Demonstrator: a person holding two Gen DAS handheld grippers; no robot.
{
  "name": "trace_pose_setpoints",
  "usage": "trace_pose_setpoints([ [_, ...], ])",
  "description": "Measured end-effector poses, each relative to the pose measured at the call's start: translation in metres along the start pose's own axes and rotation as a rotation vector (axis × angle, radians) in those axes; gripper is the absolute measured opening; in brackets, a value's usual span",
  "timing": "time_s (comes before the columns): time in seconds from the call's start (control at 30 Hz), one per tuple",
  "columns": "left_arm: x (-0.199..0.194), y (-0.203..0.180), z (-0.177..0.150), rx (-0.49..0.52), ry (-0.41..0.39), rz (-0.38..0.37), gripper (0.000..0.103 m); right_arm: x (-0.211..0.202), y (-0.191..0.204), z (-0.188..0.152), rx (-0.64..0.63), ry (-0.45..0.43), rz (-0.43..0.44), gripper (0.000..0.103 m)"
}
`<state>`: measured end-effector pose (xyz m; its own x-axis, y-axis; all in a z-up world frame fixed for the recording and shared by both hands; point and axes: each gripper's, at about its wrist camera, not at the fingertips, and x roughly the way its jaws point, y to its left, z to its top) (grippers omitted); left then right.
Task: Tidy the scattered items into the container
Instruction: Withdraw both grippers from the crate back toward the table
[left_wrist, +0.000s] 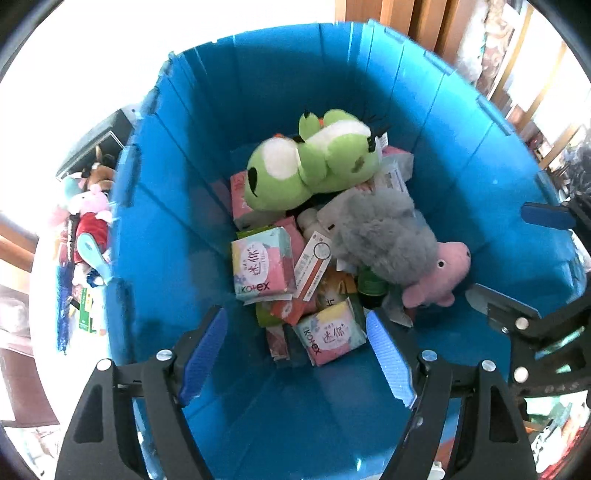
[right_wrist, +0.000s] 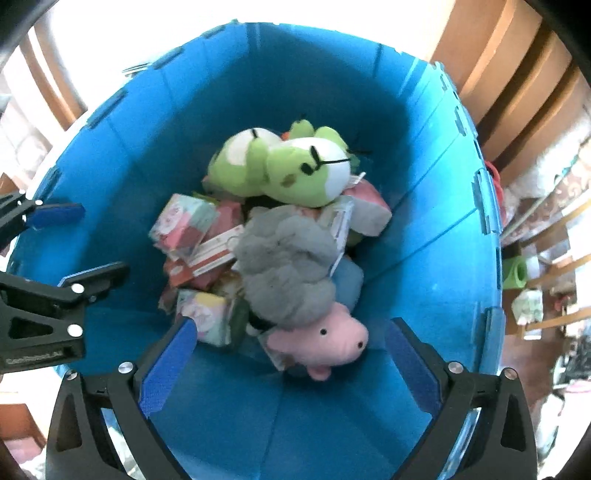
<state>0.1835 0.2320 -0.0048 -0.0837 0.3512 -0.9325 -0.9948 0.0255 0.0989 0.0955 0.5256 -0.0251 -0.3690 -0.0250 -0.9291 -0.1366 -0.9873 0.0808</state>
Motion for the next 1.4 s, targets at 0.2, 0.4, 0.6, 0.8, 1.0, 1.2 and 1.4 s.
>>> trace_pose_setpoints([
  [0.2,-0.039,0.025,-0.023,-0.012,-0.102,-0.021,0.077,-0.017,0.023,-0.001,-0.036,-0.049,-0.015,0.102],
  [0.4,-0.075,0.064,-0.055,-0.019,-0.231,0.013,0.077,-0.04,0.053,0.001,-0.045,-0.126,0.005,0.102],
  [0.6,-0.098,0.116,-0.088,-0.014,-0.333,0.067,0.078,-0.064,0.105,0.004,-0.051,-0.218,0.026,0.102],
  [0.8,-0.122,0.18,-0.129,-0.032,-0.468,0.12,0.078,-0.09,0.172,0.007,-0.039,-0.327,0.04,0.103],
  [1.0,-0.145,0.232,-0.178,-0.036,-0.624,0.132,0.086,-0.106,0.239,-0.003,0.045,-0.438,0.044,0.103],
  [1.2,-0.14,0.26,-0.206,-0.031,-0.722,0.138,0.102,-0.108,0.289,-0.027,0.154,-0.514,-0.002,0.103],
  [1.4,-0.12,0.271,-0.216,-0.084,-0.621,0.04,0.102,-0.107,0.324,-0.059,0.262,-0.57,-0.105,0.103],
])
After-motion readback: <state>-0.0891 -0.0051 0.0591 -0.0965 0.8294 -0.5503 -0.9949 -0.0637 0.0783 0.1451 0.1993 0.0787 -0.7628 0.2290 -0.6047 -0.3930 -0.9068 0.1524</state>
